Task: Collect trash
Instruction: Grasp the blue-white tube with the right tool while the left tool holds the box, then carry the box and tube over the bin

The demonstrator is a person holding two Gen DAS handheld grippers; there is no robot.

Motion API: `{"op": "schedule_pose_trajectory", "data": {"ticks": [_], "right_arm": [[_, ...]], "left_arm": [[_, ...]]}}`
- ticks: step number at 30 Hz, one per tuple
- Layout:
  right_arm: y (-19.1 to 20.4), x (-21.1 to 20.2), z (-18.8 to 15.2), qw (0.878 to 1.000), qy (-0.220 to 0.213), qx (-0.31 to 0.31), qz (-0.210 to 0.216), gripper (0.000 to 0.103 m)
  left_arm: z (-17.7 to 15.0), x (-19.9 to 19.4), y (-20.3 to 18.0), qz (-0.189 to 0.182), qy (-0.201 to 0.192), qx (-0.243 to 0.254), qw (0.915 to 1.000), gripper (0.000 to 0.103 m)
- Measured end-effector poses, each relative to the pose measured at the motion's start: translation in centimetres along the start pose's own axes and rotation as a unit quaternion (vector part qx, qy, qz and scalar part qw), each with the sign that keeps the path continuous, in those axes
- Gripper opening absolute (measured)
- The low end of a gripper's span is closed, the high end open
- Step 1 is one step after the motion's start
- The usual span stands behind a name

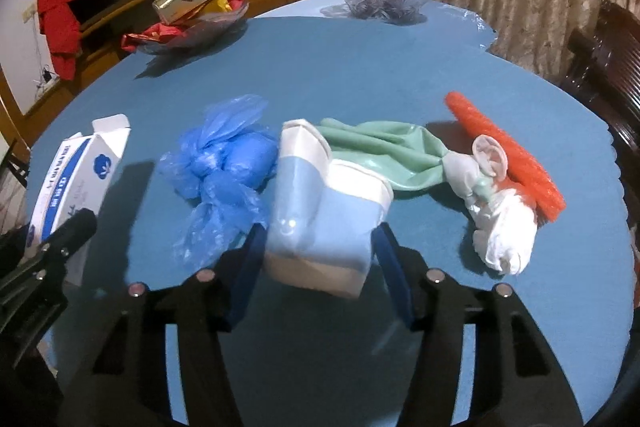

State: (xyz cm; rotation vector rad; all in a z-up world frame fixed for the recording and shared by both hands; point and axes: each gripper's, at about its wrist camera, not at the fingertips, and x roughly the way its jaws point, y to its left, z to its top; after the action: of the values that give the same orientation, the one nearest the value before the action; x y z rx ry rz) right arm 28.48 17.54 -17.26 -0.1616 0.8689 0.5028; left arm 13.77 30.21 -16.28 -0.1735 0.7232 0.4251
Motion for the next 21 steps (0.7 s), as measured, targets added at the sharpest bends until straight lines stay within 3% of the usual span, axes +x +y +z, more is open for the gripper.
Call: {"op": "schedule_pose_trajectory", "data": {"ticks": [1,3,11,21], "right_arm": [[-0.1,-0.2,0.0,1.0,0.001,0.001,0.008,0.037],[-0.1,-1.3,0.0,1.0,-0.009,-0.006,0.017,0.028],[-1.2,-5.3,-1.6,0.999,-0.02,-0.002,0.041,0.027],[-4.3,-12.1,-4.6,0.998,-0.049,0.007,0.025,0.026]], "left_arm": [[0.0,-0.1,-0.1,-0.001,0.0,0.0,1.0,0.056],[0.1,-0.3,-0.2,-0.002,-0.001,0.001,1.0,0.055],[-0.2,-2.3,-2.4,-0.021,-0.005,0.015,0.9997,0.055],[-1.4,-5.5,-7.5,-0.069,-0.003,0.058,0.9959,0.055]]}}
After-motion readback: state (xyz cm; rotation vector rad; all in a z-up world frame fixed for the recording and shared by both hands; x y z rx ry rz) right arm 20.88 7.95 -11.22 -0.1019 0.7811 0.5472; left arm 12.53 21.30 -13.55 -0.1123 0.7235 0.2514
